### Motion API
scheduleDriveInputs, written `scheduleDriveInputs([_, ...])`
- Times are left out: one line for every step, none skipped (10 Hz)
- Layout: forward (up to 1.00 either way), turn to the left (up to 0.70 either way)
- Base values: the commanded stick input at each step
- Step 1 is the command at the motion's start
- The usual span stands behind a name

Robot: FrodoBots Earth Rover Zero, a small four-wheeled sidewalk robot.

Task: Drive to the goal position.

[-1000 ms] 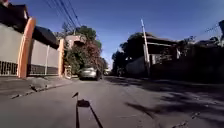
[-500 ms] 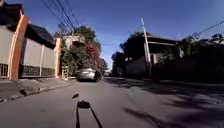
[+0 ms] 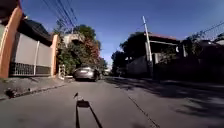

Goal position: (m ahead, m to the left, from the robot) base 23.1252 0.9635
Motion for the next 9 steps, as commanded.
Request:
scheduleDriveInputs([1.0,0.0])
scheduleDriveInputs([1.0,0.0])
scheduleDriveInputs([1.0,0.0])
scheduleDriveInputs([1.0,0.0])
scheduleDriveInputs([1.0,0.04])
scheduleDriveInputs([1.0,0.13])
scheduleDriveInputs([1.0,0.15])
scheduleDriveInputs([1.0,0.07])
scheduleDriveInputs([1.0,0.02])
